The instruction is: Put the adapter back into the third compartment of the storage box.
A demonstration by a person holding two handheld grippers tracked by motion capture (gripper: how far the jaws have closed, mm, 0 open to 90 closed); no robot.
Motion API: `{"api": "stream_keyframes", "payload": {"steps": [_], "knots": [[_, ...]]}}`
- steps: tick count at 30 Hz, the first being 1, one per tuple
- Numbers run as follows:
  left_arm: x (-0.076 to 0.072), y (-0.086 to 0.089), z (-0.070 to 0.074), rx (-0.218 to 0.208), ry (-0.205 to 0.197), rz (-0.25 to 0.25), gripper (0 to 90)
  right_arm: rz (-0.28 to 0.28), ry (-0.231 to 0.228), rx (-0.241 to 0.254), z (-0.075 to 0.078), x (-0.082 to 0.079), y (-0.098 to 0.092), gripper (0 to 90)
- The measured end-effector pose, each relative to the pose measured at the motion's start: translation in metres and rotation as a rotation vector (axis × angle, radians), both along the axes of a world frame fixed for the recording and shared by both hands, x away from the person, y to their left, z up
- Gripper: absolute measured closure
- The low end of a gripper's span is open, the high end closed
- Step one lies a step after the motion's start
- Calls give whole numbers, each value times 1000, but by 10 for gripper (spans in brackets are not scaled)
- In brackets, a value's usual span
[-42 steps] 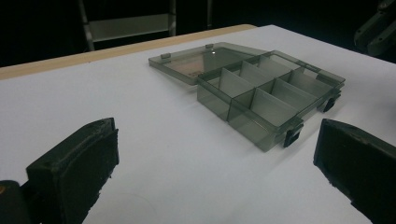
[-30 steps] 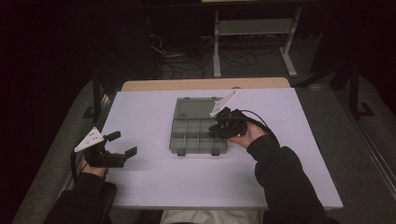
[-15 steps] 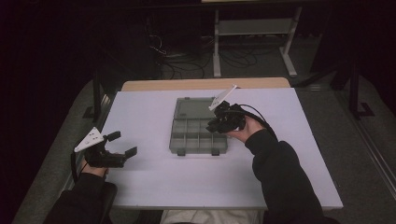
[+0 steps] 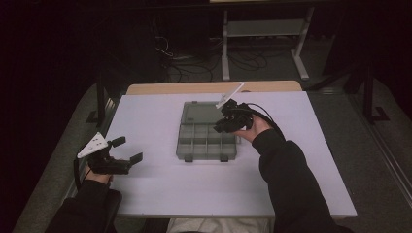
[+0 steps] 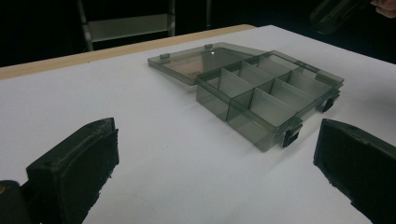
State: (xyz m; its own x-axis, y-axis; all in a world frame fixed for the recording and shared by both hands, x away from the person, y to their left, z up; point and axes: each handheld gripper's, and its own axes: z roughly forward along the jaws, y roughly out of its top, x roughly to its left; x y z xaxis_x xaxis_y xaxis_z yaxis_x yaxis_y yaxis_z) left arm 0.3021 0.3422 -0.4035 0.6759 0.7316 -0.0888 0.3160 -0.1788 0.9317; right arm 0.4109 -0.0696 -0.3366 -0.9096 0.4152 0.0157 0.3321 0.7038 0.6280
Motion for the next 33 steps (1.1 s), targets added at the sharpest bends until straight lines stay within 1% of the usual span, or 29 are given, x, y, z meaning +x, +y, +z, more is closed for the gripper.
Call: {"api": "stream_keyframes", "payload": {"steps": [4, 5, 7, 20, 30, 31, 33], "knots": [[0, 0, 0, 0, 1, -1, 0, -9, 1, 0, 0, 5, 0, 751], [0, 0, 0, 0, 1, -1, 0, -15, 3, 10, 0, 7, -1, 751], [0, 0, 0, 0, 0, -1, 0, -21, 7, 13, 0, 9, 0, 751], [0, 0, 0, -1, -1, -2, 0, -68, 22, 15, -12, 25, -2, 752], [0, 0, 0, -1, 0, -3, 0, -82, 41, 14, -23, 33, 1, 751], [0, 0, 0, -2, 0, -2, 0, -76, 37, 12, -24, 34, 2, 751], [0, 0, 0, -2, 0, -2, 0, -75, 44, 9, -26, 35, 4, 751]]}}
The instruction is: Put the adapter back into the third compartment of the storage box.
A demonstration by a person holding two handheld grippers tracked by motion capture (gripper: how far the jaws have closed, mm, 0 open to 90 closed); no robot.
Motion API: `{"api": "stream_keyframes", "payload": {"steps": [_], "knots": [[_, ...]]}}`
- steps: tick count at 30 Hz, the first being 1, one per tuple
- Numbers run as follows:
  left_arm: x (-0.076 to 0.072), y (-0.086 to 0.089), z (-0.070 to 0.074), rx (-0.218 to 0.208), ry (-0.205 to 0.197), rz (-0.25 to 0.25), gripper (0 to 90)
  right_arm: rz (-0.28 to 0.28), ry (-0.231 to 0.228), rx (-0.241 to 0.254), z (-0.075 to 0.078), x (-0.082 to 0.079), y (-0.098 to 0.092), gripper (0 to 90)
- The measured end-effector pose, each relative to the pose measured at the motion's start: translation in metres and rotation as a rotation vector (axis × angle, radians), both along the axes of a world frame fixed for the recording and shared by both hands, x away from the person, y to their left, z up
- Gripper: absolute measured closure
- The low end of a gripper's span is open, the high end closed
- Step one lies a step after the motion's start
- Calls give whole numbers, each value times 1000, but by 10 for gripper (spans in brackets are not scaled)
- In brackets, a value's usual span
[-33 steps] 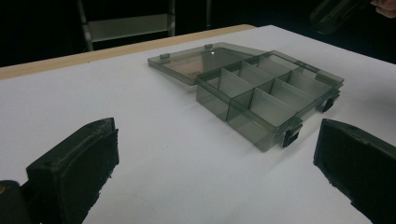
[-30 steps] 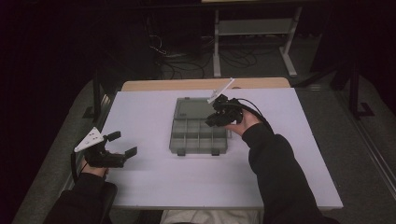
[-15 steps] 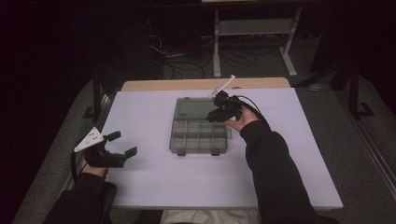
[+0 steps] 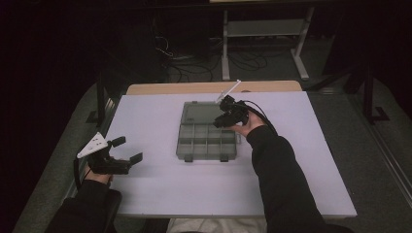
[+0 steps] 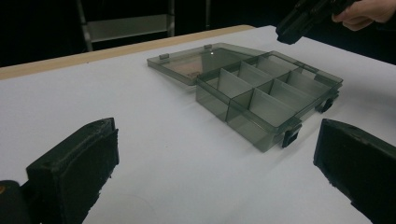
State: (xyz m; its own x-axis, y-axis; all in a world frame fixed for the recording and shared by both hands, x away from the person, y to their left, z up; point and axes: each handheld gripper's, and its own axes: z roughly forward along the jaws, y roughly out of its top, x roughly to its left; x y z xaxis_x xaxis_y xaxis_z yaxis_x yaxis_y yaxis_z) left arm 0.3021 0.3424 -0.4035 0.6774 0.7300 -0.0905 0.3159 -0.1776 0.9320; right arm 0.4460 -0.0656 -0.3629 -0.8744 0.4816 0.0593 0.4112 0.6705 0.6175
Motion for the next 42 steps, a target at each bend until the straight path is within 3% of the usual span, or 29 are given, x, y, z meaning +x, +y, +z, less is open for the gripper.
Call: {"api": "stream_keyframes", "payload": {"steps": [26, 37, 42], "knots": [[0, 0, 0, 1, 0, -3, 0, 7, 64, -39, -33, 16, 15, 751], [0, 0, 0, -1, 0, -5, 0, 6, 80, -67, -40, 18, 18, 745], [0, 0, 0, 0, 0, -6, 0, -15, 69, -64, -37, 18, 16, 611]]}}
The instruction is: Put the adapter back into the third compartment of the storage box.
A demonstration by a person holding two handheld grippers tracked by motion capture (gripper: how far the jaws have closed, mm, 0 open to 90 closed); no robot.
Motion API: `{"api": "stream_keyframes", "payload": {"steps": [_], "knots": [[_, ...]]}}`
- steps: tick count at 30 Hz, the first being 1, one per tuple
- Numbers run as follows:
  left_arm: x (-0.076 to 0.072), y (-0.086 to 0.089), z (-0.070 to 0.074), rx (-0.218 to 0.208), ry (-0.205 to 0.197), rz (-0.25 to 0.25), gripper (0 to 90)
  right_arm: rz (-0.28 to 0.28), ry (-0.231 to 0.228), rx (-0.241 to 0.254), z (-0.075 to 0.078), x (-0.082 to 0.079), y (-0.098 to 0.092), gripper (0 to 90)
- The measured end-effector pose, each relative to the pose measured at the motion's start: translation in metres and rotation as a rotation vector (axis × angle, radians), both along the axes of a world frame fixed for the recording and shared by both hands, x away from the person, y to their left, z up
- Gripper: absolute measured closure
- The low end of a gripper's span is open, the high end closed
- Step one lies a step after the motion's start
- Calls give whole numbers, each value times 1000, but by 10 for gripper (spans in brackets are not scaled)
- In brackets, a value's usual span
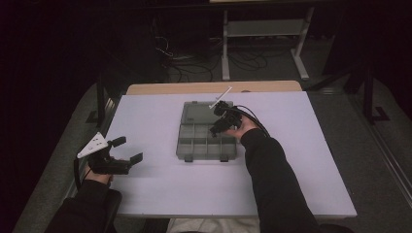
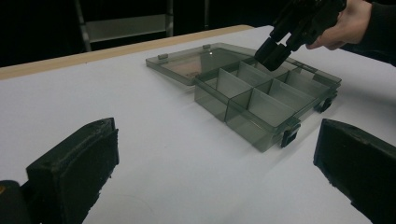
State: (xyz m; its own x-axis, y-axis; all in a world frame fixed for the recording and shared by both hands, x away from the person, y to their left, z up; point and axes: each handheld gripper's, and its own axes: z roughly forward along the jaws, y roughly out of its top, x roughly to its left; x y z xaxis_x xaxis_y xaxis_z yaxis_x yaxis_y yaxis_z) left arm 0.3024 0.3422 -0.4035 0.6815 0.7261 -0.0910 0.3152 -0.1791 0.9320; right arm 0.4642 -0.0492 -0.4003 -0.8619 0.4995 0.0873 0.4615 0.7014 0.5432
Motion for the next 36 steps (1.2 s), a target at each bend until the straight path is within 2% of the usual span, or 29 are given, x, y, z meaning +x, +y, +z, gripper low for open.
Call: {"api": "stream_keyframes", "payload": {"steps": [3, 4, 8, 9, 15, 22, 26, 36], "knots": [[0, 0, 0, 1, -1, 0, 0, -24, -6, 5, 2, 0, -1, 568], [0, 0, 0, 0, -1, 0, 0, -34, -23, 4, 6, -2, -3, 506], [0, 0, 0, 0, 0, 1, 0, -42, -26, 4, 9, -3, -5, 450], [0, 0, 0, 1, -1, -1, 0, -61, -34, 11, 14, -4, -9, 352], [0, 0, 0, 0, 0, 0, 0, -92, -32, 20, 21, -7, -19, 206], [0, 0, 0, 1, 1, 2, 0, -117, -45, 52, 28, -13, -32, 127], [0, 0, 0, 0, -1, 1, 0, -137, -58, 66, 31, -18, -40, 25], [-1, -1, 0, 3, 0, 3, 0, -162, -92, 118, 39, -30, -60, 0]]}}
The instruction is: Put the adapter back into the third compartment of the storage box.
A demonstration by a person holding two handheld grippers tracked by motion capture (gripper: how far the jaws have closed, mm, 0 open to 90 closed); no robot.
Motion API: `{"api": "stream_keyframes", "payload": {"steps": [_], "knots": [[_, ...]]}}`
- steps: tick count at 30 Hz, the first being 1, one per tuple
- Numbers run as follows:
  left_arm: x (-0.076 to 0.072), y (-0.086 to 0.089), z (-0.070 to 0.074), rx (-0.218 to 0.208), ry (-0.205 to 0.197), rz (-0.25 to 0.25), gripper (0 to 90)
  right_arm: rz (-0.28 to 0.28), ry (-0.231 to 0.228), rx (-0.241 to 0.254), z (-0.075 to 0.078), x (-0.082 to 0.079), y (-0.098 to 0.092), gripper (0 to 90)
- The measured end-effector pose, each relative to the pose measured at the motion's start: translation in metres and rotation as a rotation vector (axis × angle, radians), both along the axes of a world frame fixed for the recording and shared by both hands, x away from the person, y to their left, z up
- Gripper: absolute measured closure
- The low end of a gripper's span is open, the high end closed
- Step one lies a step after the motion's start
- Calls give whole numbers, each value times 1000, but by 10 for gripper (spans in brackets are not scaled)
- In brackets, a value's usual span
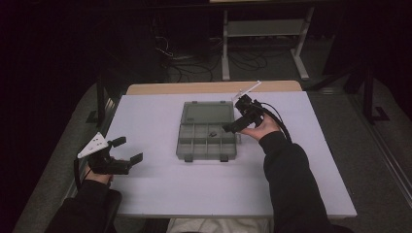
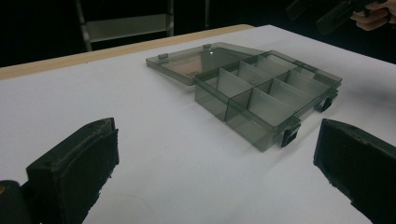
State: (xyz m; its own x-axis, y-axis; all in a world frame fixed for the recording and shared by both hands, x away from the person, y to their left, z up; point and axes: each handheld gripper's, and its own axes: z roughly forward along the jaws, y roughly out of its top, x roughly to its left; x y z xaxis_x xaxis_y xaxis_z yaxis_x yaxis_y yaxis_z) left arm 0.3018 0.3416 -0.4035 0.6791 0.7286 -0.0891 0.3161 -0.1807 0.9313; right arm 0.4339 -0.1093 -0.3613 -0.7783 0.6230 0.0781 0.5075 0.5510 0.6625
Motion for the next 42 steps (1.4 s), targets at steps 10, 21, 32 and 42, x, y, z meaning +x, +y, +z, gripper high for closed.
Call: {"api": "stream_keyframes", "payload": {"steps": [10, 21, 32, 42], "knots": [[0, 0, 0, -1, 2, 1, 0, -26, -27, 20, 6, -13, -19, 0], [0, 0, 0, 3, 3, 2, 0, -51, -34, 42, 7, -24, -39, 0], [0, 0, 0, 1, 3, 3, 0, -74, -39, 52, 4, -33, -54, 0], [0, 0, 0, 4, 3, 3, 0, -90, -42, 75, -2, -43, -69, 0]]}}
